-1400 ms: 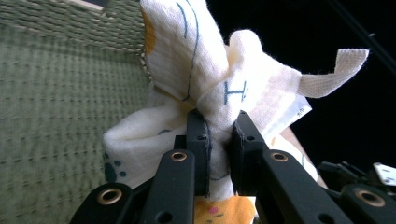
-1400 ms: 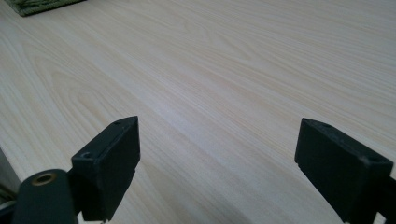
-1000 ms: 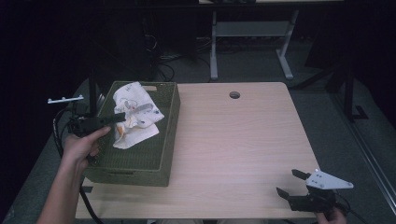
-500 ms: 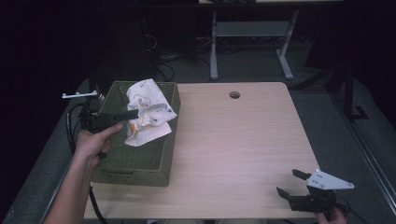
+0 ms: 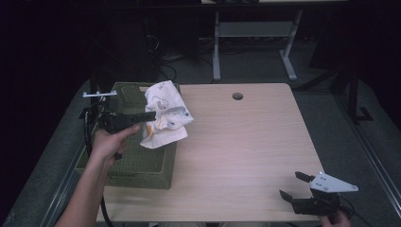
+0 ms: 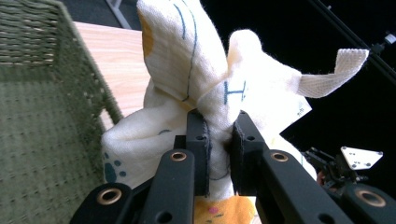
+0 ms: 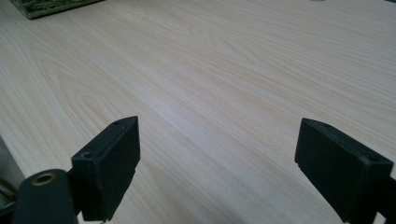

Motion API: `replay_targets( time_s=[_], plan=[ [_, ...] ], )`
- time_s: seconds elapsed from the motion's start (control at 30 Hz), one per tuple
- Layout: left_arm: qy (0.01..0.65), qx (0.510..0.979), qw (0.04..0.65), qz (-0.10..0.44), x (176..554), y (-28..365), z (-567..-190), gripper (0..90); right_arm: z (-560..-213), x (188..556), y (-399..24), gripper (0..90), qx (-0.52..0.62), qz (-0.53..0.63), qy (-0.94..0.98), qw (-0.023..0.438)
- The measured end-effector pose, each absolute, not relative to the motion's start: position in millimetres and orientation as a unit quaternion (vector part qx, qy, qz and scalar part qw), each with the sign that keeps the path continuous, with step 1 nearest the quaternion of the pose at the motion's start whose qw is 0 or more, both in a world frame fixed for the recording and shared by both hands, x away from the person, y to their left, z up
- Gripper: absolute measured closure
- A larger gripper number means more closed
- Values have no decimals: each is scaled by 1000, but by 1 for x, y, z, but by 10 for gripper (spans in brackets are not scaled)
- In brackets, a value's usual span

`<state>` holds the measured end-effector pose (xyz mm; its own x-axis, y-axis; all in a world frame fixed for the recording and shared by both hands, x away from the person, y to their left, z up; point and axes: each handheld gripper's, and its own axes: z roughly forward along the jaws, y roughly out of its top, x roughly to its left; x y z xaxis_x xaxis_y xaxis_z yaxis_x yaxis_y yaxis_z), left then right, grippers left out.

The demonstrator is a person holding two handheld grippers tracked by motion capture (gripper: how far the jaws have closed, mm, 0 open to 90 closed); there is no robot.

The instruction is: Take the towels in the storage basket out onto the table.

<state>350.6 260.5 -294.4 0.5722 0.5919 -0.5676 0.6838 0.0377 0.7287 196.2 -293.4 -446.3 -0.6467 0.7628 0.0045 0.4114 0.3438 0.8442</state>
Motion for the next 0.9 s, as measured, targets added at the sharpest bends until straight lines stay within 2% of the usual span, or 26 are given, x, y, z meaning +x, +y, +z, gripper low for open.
replay_targets(
  time_s=[0.9],
  plan=[
    [421, 729, 537, -54, 365, 190, -306, 799, -445, 195, -295, 138, 365, 444, 793, 203]
  ],
)
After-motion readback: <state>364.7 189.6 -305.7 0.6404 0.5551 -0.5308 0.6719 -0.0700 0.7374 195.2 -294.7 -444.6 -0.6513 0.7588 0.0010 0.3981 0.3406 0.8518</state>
